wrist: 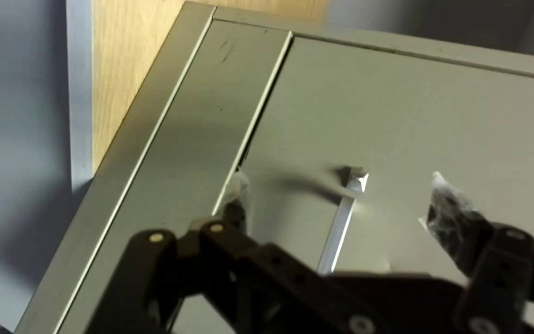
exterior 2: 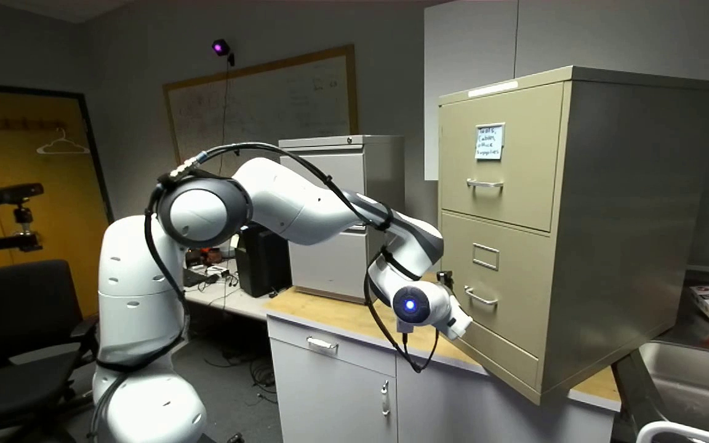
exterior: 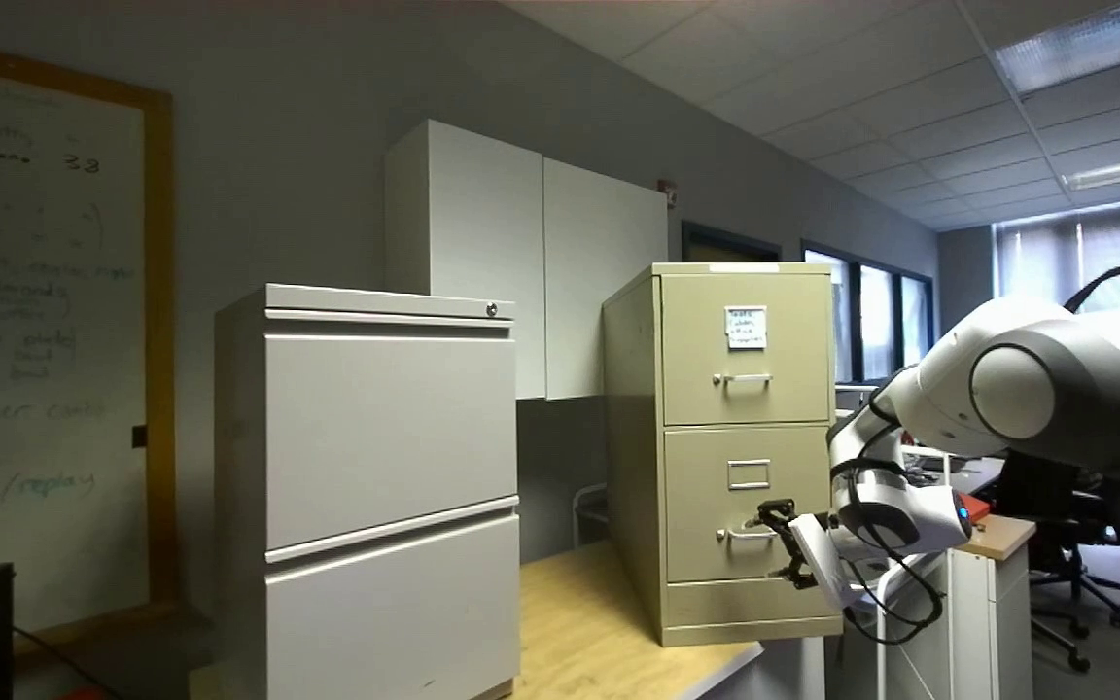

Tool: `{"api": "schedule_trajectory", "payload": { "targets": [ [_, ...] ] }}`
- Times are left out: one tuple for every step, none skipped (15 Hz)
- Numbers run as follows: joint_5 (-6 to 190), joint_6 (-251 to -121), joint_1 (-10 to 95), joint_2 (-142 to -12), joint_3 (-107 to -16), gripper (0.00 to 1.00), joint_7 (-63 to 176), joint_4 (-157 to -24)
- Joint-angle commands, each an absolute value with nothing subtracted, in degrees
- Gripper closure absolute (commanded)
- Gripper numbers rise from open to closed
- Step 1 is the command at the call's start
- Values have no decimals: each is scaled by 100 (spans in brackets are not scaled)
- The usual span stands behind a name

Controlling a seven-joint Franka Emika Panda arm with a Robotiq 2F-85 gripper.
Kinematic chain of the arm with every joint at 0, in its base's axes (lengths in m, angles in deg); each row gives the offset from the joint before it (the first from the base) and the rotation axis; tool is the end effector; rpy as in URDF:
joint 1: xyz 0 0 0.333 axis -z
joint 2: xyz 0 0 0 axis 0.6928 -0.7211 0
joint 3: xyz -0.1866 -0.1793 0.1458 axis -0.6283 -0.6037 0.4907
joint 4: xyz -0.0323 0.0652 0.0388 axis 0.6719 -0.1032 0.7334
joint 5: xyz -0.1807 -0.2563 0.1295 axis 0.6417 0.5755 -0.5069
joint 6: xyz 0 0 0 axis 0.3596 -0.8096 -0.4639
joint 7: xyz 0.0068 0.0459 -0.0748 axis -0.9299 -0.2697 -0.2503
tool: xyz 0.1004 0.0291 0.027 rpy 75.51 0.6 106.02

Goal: Open the bottom drawer of the cabinet to the right.

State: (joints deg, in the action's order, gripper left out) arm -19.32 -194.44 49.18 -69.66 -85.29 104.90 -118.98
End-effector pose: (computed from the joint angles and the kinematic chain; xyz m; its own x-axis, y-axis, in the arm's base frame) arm 0.4501 -0.2942 0.3839 0.1220 -0.9800 0.1574 -0.3809 -0.1926 -0.9043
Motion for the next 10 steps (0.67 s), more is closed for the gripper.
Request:
{"api": "schedule_trajectory", "payload": {
  "targets": [
    [-2206,-19902,5319,-7287,-8028,0,10281,-11304],
    [-2227,-20006,5377,-7356,-7958,0,10216,-11201],
    [-2201,-20144,5415,-7445,-7900,0,10122,-11095],
    [-2167,-20219,5454,-7534,-7856,0,10035,-11001],
    [-2133,-20306,5481,-7639,-7814,0,9943,-10909],
    [-2104,-20368,5499,-7725,-7781,0,9866,-10838],
    [-2118,-20392,5352,-7825,-7928,0,9801,-10786],
    [-2108,-20408,5362,-7921,-7917,0,9739,-10718],
    [-2094,-20426,5367,-8021,-7918,0,9666,-10648],
    [-2074,-20473,5365,-8106,-7923,0,9590,-10582]
  ]
}}
